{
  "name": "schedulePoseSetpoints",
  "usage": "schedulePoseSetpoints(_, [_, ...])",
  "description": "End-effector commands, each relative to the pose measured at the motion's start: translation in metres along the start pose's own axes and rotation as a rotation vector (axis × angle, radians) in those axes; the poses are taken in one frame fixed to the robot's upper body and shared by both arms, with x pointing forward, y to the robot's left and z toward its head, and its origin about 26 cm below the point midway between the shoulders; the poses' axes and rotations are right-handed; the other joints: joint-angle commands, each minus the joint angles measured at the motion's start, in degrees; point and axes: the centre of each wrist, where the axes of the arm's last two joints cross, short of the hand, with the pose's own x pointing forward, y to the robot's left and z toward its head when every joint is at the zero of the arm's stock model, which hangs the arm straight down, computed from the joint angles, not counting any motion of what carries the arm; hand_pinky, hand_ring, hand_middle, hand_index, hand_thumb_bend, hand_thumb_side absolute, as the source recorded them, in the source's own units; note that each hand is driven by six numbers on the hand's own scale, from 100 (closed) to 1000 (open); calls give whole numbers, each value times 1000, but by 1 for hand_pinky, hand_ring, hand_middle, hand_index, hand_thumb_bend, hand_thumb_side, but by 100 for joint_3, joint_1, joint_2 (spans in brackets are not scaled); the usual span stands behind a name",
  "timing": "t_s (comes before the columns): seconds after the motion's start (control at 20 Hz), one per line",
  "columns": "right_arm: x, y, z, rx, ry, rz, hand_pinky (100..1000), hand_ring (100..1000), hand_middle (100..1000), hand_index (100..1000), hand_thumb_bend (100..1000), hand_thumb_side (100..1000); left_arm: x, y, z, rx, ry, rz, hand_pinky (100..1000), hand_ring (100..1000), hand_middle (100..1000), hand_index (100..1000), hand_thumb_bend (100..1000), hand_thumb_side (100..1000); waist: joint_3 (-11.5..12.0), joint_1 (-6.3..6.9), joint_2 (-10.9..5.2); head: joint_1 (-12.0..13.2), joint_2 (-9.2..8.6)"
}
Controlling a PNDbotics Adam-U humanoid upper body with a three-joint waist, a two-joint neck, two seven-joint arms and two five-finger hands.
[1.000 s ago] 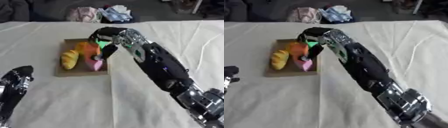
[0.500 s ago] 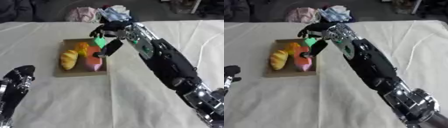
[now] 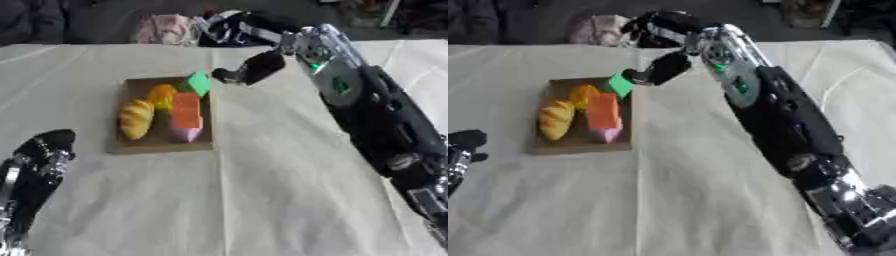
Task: Pick up objects on the table and place them in the box.
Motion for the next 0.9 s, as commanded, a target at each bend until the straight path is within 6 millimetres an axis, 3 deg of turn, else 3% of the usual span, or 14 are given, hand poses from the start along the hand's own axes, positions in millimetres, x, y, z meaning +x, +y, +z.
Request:
schedulePoseSetpoints(0.05, [-5,-27,38,-209,20,-60,731,749,737,919,278,466,4,7,0,19,-14,-20,749,821,711,748,159,587,-47,-62,-177,101,-8])
schedulePoseSetpoints(0.25, [-19,-8,86,-420,119,-224,693,710,686,879,214,433,4,9,0,34,-15,-23,751,829,723,750,160,585,-154,-62,-173,208,-3])
schedulePoseSetpoints(0.45, [-27,23,121,-589,197,-390,665,675,645,850,136,405,3,10,0,44,-11,-24,752,836,732,754,160,585,-236,-59,-166,315,26])
schedulePoseSetpoints(0.9, [-24,95,158,-748,331,-624,638,649,621,830,100,318,2,9,1,59,-5,-16,747,828,723,749,158,588,-313,-57,-143,527,156])
